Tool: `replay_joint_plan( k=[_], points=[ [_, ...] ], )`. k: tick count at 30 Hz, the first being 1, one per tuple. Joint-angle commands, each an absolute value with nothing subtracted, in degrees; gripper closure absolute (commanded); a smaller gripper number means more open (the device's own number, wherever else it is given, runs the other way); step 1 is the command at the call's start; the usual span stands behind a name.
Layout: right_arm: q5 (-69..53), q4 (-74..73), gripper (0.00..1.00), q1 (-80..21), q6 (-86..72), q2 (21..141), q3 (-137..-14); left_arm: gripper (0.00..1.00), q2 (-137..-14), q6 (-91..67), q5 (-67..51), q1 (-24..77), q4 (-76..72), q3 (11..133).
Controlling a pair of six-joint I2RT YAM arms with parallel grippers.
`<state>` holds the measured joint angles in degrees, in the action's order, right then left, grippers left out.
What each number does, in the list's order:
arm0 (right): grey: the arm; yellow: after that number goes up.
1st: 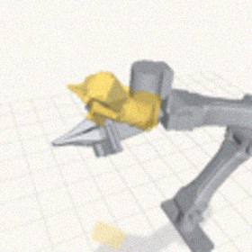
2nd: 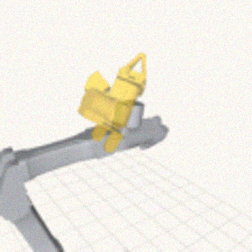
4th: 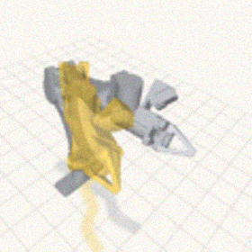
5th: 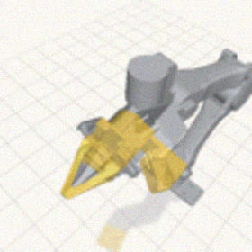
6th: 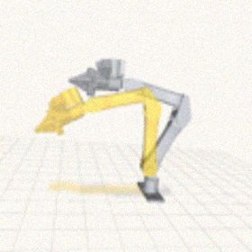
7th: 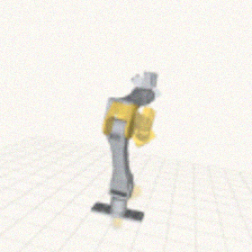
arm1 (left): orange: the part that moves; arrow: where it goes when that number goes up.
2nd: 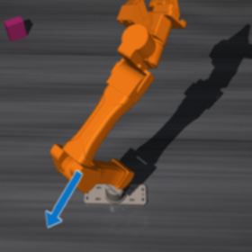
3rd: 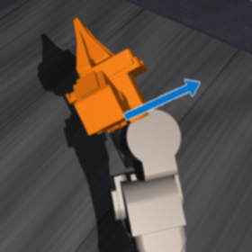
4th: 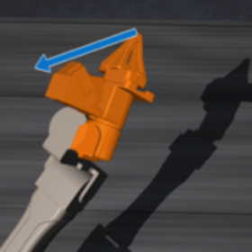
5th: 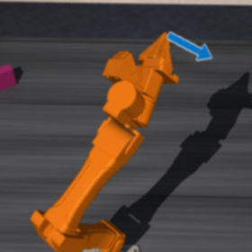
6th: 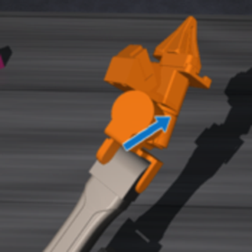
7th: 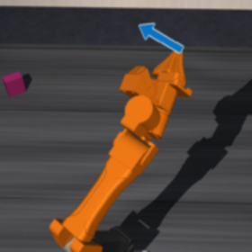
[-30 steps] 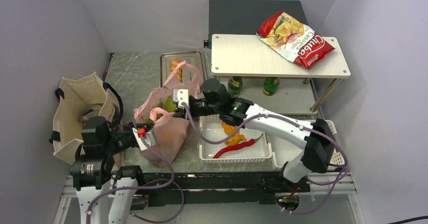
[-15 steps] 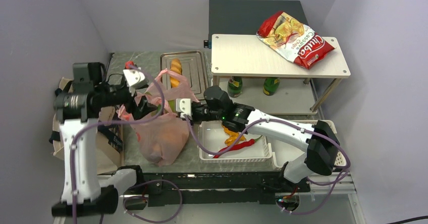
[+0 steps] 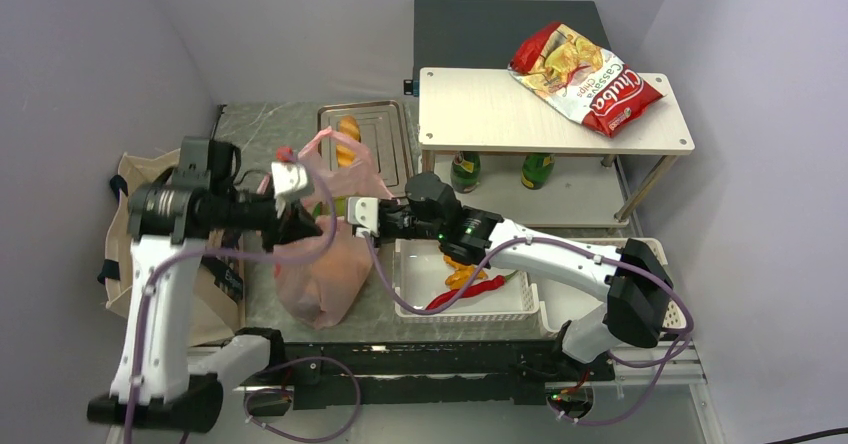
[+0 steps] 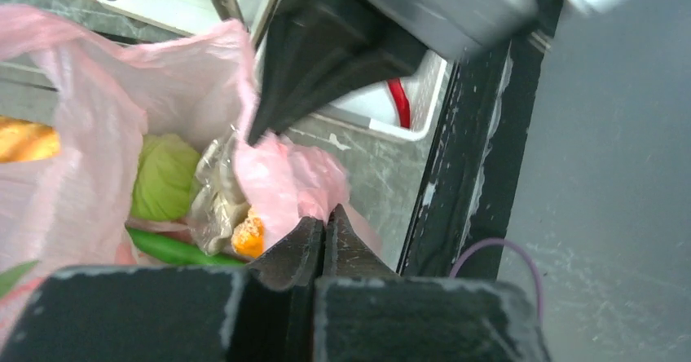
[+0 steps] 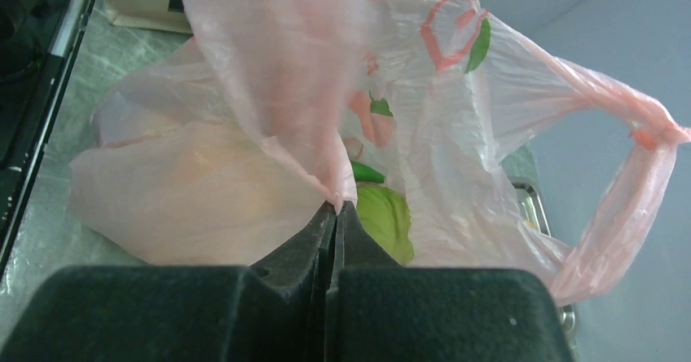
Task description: Untie the knot of the grocery bags and take out the mixed food
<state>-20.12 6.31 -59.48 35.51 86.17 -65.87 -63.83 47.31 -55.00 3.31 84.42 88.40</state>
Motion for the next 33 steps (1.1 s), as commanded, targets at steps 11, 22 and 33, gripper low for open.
replay_joint_plan(
  k=[11,22,33],
  points=[
    [-23.7,7.7,1.0,-55.9,27.0,85.5,-67.6,1.0,-38.8,72.4,-34.2,11.6,85.4,54.9],
    [-32.5,-12.0,0.34,-56.0,36.4,80.6,-68.7,0.61,-33.5,81.1,-26.7,13.1,90.0,52.3],
    [-30.1,-11.2,0.12,-55.4,32.8,87.9,-77.1,0.15,-43.7,50.5,-43.2,13.1,87.4,83.6]
  ],
)
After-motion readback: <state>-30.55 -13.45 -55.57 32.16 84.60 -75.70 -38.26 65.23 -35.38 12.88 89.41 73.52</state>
